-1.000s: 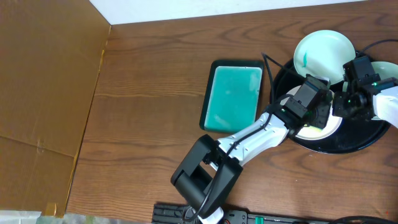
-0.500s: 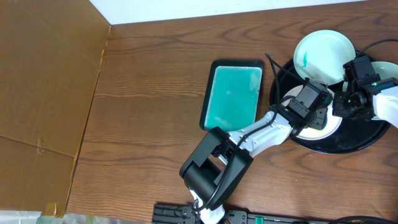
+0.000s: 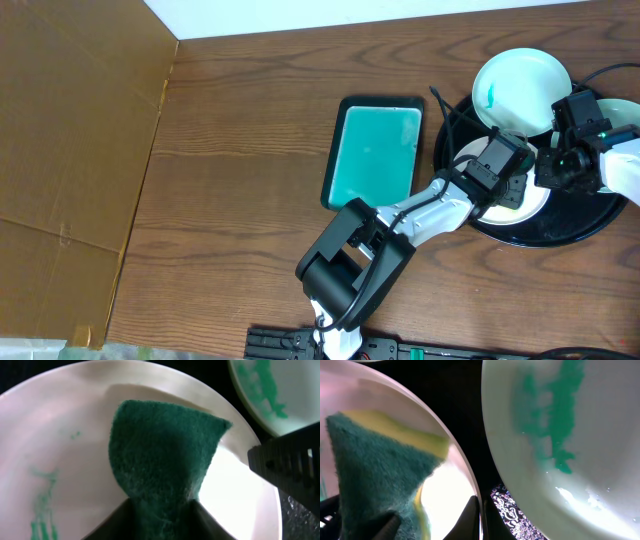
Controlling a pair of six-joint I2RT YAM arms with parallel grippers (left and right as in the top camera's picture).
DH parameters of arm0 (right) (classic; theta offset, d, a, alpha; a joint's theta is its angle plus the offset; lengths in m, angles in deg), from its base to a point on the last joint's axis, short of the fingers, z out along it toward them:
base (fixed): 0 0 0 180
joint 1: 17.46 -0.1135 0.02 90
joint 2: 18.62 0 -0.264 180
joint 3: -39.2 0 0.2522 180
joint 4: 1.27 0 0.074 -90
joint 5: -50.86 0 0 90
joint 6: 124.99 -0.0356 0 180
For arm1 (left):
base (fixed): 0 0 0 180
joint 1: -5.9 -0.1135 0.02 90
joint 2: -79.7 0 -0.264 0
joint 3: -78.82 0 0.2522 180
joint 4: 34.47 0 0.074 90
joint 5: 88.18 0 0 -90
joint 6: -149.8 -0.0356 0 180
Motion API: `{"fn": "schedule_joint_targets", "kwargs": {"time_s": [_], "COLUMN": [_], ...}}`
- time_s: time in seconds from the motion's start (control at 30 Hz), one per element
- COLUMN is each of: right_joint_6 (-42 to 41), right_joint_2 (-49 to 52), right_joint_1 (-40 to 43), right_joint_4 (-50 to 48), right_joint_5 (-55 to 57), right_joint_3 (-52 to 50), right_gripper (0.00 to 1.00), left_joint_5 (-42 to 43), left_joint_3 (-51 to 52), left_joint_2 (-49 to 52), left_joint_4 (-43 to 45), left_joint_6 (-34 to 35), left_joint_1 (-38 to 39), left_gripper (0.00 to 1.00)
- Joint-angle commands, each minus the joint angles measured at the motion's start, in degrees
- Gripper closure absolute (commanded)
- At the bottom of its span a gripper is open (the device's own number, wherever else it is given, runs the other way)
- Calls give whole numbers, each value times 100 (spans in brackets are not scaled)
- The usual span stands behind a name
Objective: Clean dirty plates on tray and stack at the side
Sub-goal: 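Scrub the plate held by the right gripper with the left-held sponge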
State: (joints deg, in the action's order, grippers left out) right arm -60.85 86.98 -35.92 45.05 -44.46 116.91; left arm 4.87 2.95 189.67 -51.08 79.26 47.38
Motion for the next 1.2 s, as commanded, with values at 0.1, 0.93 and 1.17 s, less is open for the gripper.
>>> {"fn": "schedule_joint_targets", "kwargs": {"time_s": [0.1, 0.93, 1.17], "right_joint_6": [22, 22, 20], "right_joint_2": [70, 70, 70], "right_joint_1": [74, 74, 74], "right_joint_4": [33, 46, 44], "right_joint_5": [76, 76, 72], "right_joint_3": [-42, -42, -42], "right_gripper": [99, 99, 99], "left_joint_5": [-310, -1587, 378], "left_joint_3": [0, -33, -42], "left_joint_2": [190, -184, -1062], "left_joint_4": [-94, -341, -188], "left_joint_6": [-103, 612, 990], "left_joint_1": [0, -1016, -1010], "left_gripper": [89, 93, 93]}}
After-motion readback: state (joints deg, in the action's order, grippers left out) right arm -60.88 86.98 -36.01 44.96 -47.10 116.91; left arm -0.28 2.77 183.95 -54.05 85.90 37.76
